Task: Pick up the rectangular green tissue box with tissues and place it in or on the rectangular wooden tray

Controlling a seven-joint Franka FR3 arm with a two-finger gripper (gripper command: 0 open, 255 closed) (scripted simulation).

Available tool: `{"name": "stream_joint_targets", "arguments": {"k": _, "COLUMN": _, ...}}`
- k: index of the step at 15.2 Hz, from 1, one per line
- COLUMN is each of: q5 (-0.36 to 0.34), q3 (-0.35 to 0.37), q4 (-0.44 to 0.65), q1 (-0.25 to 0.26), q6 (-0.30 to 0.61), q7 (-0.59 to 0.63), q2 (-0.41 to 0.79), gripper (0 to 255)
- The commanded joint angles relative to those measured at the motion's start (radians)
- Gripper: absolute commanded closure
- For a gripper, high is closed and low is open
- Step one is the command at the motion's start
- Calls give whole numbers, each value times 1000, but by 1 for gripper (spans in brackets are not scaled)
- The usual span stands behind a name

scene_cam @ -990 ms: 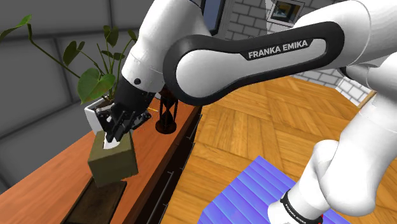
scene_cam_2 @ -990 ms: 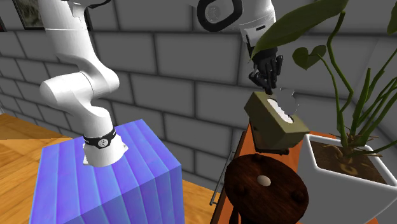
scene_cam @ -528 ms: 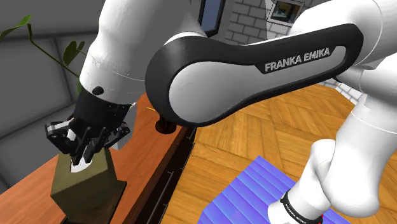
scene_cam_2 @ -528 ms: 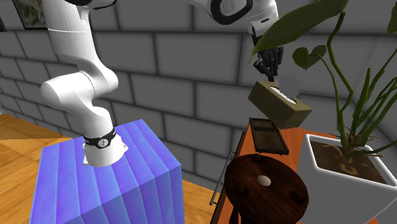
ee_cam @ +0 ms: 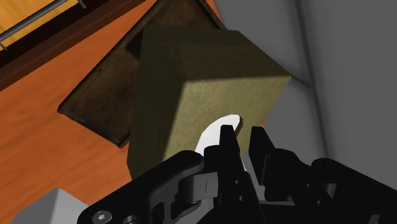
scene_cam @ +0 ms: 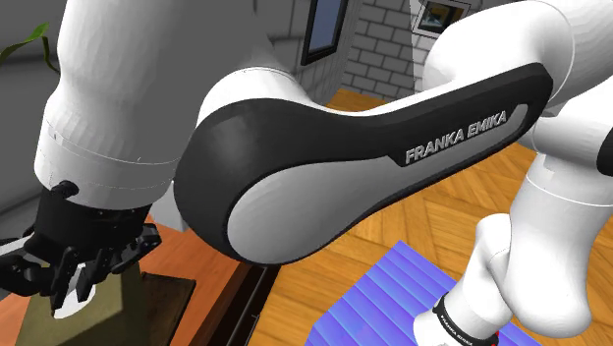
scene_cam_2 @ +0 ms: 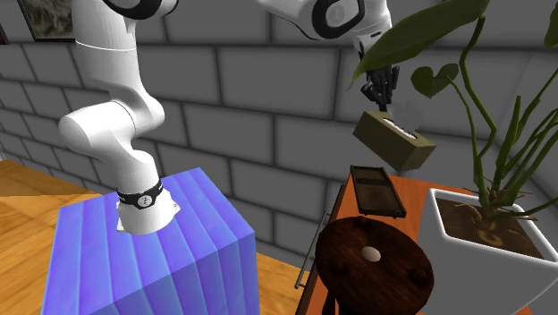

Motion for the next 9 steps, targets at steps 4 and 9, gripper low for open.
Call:
{"name": "stream_joint_targets", "arguments": {"k": 4, "q5": -10, "q3": -4, "q4": -53, "q1": 1, "q6": 63, "q7": 7, "q2": 11, "gripper": 255}}
{"name": "stream_joint_targets", "arguments": {"k": 9, "q5": -25, "q3": -10, "q4": -96, "q1": 5, "q6": 123, "q7": 16, "q2": 30, "gripper": 255}}
